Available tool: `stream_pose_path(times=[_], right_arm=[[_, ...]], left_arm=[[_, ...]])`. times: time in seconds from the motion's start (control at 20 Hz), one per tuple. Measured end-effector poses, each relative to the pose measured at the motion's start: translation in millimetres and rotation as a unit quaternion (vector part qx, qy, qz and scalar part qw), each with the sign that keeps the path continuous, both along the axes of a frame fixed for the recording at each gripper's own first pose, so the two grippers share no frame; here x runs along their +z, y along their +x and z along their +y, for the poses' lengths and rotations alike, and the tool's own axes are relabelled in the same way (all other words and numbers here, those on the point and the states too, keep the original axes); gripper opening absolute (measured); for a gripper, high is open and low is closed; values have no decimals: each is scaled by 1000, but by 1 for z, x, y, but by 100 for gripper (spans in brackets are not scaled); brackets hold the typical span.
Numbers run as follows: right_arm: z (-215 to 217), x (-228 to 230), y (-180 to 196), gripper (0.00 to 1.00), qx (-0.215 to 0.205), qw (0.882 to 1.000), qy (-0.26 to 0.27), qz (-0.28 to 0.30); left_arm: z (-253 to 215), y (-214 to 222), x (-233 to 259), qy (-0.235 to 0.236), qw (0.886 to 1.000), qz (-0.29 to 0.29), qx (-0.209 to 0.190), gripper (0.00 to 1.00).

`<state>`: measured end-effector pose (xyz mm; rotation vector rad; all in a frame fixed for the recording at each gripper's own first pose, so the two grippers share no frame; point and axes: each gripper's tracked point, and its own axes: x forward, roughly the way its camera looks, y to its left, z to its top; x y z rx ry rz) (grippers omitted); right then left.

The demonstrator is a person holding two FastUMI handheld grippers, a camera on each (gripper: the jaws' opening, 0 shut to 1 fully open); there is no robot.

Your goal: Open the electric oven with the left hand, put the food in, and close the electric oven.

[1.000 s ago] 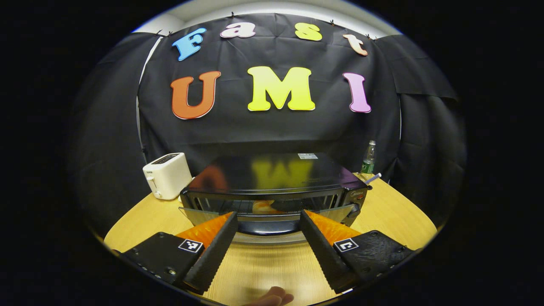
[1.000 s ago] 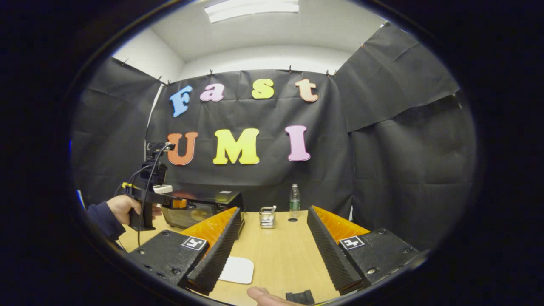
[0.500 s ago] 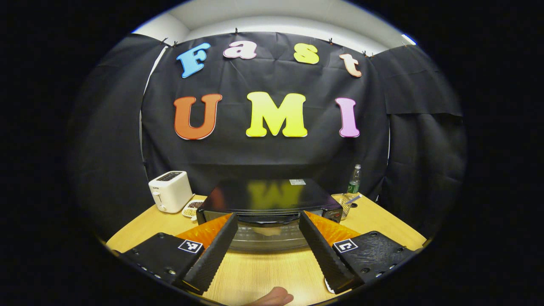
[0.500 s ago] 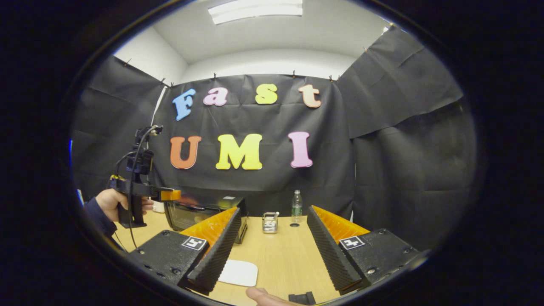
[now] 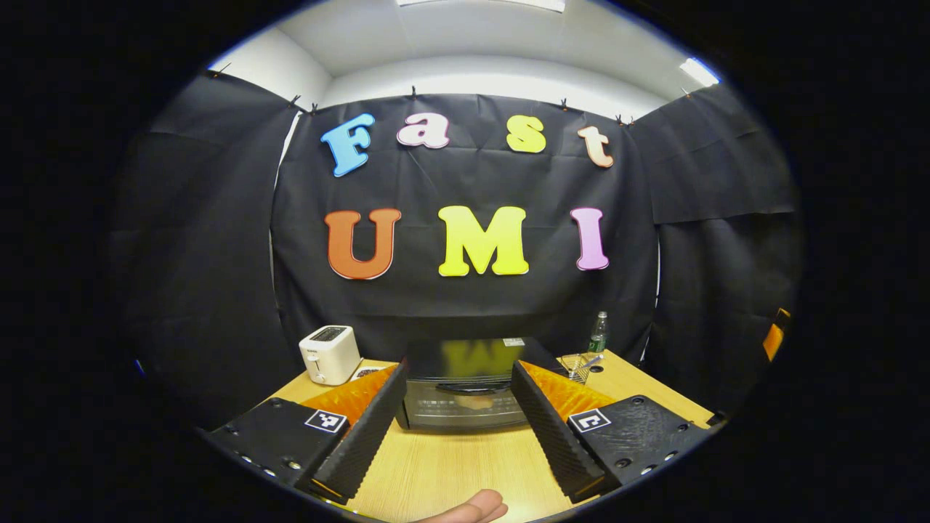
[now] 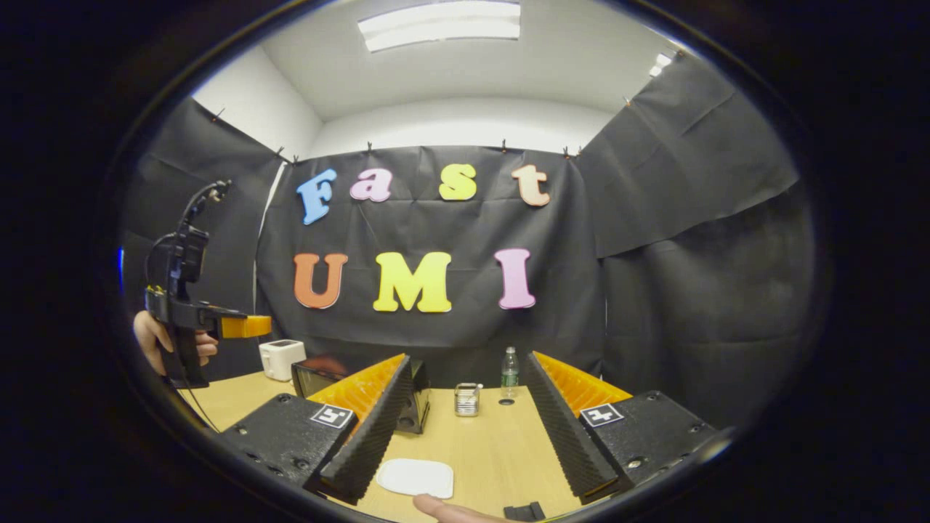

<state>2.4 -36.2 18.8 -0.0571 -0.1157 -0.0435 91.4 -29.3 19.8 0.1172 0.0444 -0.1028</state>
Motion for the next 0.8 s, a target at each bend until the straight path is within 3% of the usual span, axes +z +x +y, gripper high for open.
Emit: stream_pose_path(times=[0.35, 0.4, 0.45, 0.6, 0.8], right_arm=[[32, 13, -15, 99, 18, 1000, -6, -9], [35, 13, -18, 99, 22, 1000, -4, -10], [38, 13, -19, 99, 26, 1000, -1, -11], [43, 6, -21, 99, 35, 999, 20, -6], [48, -4, -22, 99, 49, 999, 21, -3]], left_arm=[[9, -73, 12, -16, 999, -32, 19, 94], [10, -80, 8, -11, 999, -33, 17, 84], [11, -86, 6, -5, 999, -39, 19, 93], [14, -98, -4, -13, 998, -48, 38, 93], [-5, -103, -19, -6, 999, -43, 14, 93]])
